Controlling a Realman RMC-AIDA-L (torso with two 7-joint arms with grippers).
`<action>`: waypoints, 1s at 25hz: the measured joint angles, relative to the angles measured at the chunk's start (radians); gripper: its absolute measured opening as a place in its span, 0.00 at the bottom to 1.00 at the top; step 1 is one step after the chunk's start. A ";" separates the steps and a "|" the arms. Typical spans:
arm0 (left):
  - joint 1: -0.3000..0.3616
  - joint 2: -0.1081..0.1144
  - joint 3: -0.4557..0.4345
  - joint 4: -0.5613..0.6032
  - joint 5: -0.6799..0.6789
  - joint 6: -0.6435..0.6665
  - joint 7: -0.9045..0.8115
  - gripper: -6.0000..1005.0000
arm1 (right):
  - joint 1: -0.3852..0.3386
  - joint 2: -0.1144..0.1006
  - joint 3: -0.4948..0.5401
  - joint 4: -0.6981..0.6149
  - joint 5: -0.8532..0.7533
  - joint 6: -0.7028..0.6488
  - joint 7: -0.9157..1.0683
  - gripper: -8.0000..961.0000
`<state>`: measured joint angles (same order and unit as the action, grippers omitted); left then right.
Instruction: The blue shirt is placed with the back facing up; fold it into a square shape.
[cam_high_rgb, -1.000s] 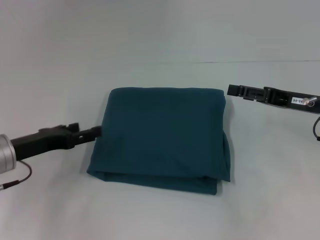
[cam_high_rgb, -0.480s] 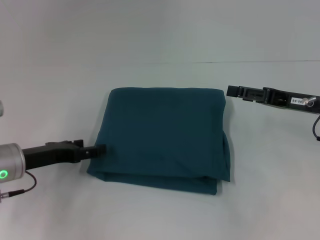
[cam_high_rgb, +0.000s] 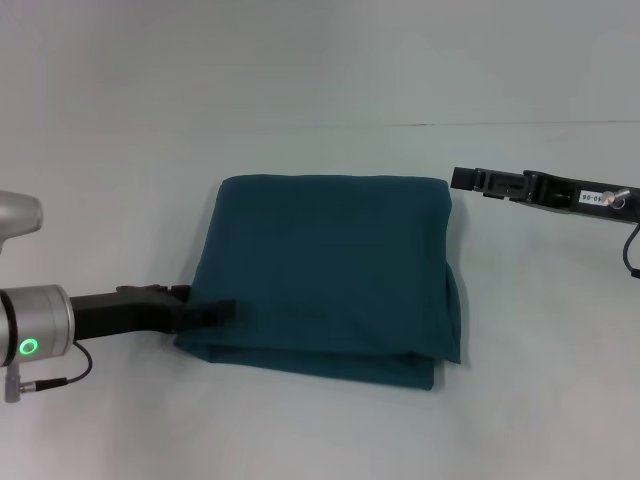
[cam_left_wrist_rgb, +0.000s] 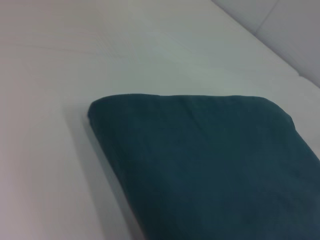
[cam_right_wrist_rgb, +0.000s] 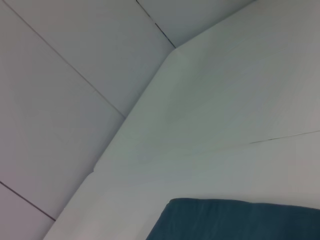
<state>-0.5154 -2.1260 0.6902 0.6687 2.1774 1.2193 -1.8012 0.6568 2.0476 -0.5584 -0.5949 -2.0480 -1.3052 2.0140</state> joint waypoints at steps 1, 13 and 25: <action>-0.001 0.000 0.003 0.000 0.000 0.000 0.000 0.90 | 0.000 0.000 0.000 0.000 0.000 0.002 0.000 0.95; -0.009 0.000 0.017 0.000 0.002 -0.043 -0.008 0.83 | 0.001 0.000 0.000 0.010 0.003 0.016 -0.005 0.95; -0.012 -0.001 0.030 0.000 0.002 -0.040 -0.010 0.31 | 0.000 0.000 0.000 0.012 0.003 0.017 -0.006 0.95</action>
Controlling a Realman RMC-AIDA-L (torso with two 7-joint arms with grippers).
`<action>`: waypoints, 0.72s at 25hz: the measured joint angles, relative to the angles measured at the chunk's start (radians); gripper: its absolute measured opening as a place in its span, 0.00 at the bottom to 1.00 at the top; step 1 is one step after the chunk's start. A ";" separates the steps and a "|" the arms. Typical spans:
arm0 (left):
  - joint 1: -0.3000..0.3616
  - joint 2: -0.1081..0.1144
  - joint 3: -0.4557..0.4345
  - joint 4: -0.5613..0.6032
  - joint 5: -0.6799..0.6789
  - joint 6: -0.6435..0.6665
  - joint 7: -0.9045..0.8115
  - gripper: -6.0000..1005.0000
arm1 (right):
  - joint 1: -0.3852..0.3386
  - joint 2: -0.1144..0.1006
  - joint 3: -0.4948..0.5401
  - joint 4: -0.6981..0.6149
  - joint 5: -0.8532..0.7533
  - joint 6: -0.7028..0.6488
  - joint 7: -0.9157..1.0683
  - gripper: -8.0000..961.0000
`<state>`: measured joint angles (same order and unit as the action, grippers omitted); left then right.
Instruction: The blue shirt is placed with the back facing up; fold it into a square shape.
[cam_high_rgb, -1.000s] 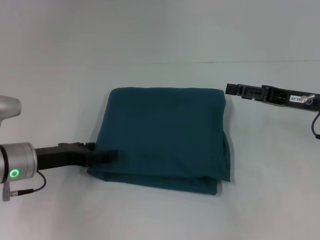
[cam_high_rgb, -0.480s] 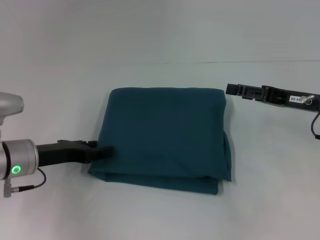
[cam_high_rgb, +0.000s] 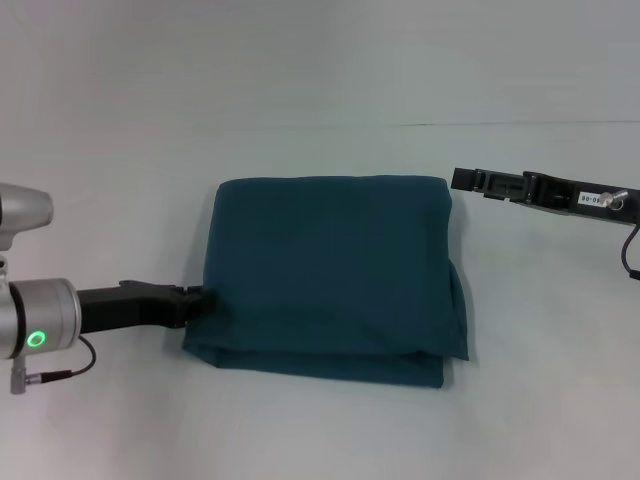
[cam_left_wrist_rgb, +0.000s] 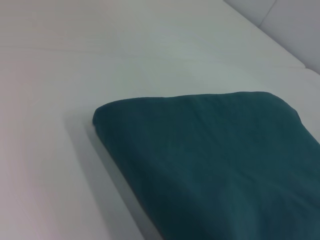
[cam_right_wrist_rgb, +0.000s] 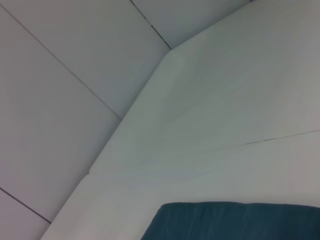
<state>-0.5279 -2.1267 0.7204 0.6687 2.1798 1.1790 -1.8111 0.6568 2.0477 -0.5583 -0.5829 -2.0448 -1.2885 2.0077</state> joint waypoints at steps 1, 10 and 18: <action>-0.002 0.000 0.000 0.000 0.000 -0.002 0.000 0.29 | 0.000 0.000 0.000 0.000 0.000 0.000 0.000 0.95; -0.042 0.000 -0.009 0.000 -0.013 -0.035 -0.015 0.06 | 0.007 0.000 -0.019 0.002 -0.003 0.015 -0.001 0.95; -0.100 0.008 -0.010 -0.022 -0.013 -0.080 -0.035 0.04 | 0.015 -0.004 -0.022 0.002 -0.003 0.018 0.000 0.95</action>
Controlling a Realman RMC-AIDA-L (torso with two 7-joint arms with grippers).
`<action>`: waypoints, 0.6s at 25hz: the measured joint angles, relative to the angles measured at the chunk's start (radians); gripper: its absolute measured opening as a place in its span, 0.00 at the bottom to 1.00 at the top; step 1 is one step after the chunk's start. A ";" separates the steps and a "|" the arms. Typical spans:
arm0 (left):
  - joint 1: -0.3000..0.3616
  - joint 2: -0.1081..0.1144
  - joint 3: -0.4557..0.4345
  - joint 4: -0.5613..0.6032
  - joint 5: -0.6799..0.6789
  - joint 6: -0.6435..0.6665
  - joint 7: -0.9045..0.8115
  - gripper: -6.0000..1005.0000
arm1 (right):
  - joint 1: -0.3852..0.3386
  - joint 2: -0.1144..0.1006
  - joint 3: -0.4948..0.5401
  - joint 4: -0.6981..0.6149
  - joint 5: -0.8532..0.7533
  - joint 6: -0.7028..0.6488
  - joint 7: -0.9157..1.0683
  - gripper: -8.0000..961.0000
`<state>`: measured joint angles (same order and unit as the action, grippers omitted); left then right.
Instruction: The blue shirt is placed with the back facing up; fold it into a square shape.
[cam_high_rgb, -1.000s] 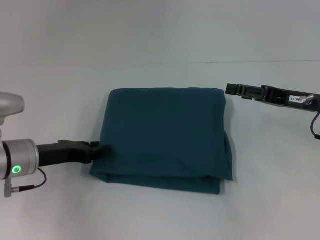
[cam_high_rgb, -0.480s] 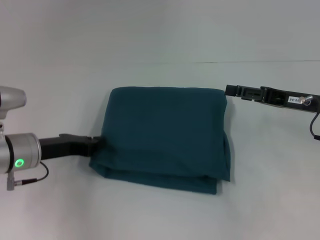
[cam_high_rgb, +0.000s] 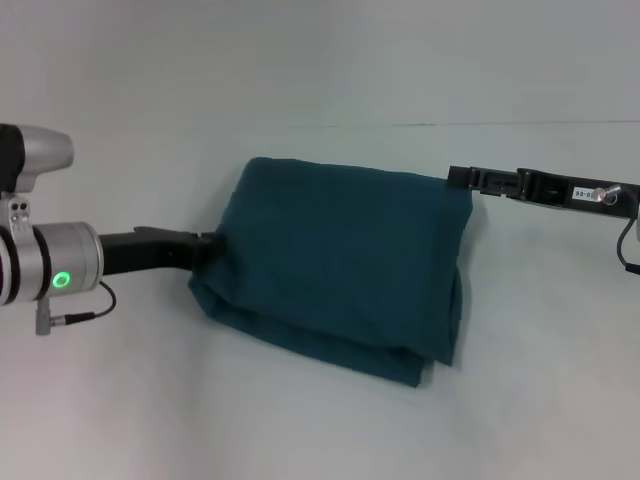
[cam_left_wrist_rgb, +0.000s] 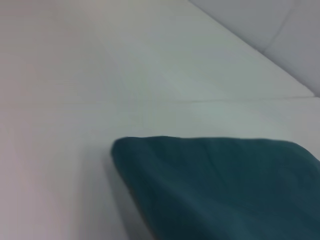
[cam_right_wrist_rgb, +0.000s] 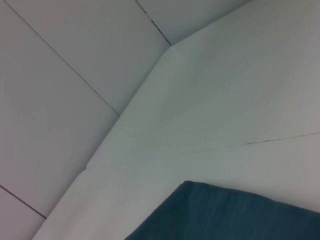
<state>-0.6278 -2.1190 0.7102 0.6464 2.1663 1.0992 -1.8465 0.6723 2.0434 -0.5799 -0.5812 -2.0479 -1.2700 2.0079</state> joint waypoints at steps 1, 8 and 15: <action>-0.003 0.001 0.000 -0.001 -0.001 -0.010 -0.007 0.04 | 0.000 -0.002 0.000 0.000 0.000 0.000 0.001 0.95; -0.002 0.006 -0.059 -0.003 -0.011 -0.049 -0.035 0.06 | 0.000 -0.008 -0.001 0.000 0.000 -0.005 0.008 0.95; 0.031 0.007 -0.105 -0.002 -0.016 -0.016 -0.049 0.07 | 0.007 -0.011 -0.005 0.000 0.000 -0.007 0.011 0.95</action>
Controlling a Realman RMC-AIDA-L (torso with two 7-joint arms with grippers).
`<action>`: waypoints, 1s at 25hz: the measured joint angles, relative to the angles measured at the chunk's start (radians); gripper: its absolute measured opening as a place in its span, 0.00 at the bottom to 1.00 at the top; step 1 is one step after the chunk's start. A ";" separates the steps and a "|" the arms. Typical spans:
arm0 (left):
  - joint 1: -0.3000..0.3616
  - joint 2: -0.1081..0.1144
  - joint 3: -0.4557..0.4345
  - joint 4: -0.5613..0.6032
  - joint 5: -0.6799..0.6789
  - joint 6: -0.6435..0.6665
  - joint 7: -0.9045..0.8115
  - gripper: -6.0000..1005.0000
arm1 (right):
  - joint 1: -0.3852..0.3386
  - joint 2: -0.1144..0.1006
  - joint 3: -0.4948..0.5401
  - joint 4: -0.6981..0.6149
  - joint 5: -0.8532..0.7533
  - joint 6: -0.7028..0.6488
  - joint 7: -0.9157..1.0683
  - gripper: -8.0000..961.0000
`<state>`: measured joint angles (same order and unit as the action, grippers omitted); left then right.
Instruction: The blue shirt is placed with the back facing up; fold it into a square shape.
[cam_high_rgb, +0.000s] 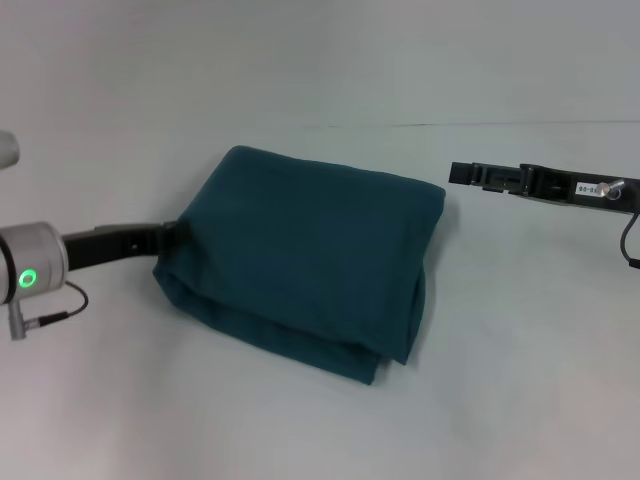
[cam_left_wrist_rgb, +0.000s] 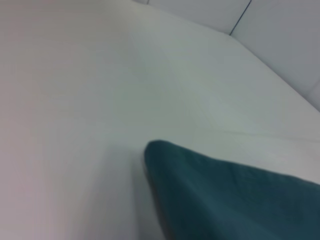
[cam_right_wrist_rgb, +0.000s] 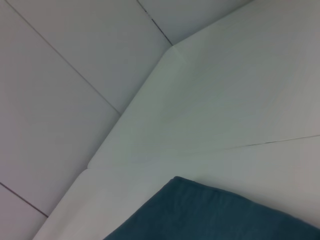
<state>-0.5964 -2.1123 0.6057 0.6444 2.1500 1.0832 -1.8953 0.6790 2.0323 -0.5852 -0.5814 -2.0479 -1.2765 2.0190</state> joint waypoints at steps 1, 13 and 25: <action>0.005 0.000 0.000 0.001 0.000 0.010 -0.003 0.07 | 0.001 0.000 -0.003 0.000 0.000 -0.001 0.000 0.95; 0.066 0.000 -0.048 0.015 0.001 0.228 -0.041 0.10 | 0.010 -0.008 -0.032 0.000 -0.001 -0.002 0.009 0.95; 0.073 -0.019 -0.048 -0.010 -0.007 0.268 -0.029 0.13 | 0.010 -0.010 -0.037 0.010 -0.002 -0.003 0.013 0.95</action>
<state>-0.5235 -2.1313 0.5580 0.6344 2.1428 1.3507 -1.9241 0.6888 2.0219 -0.6225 -0.5717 -2.0495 -1.2795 2.0324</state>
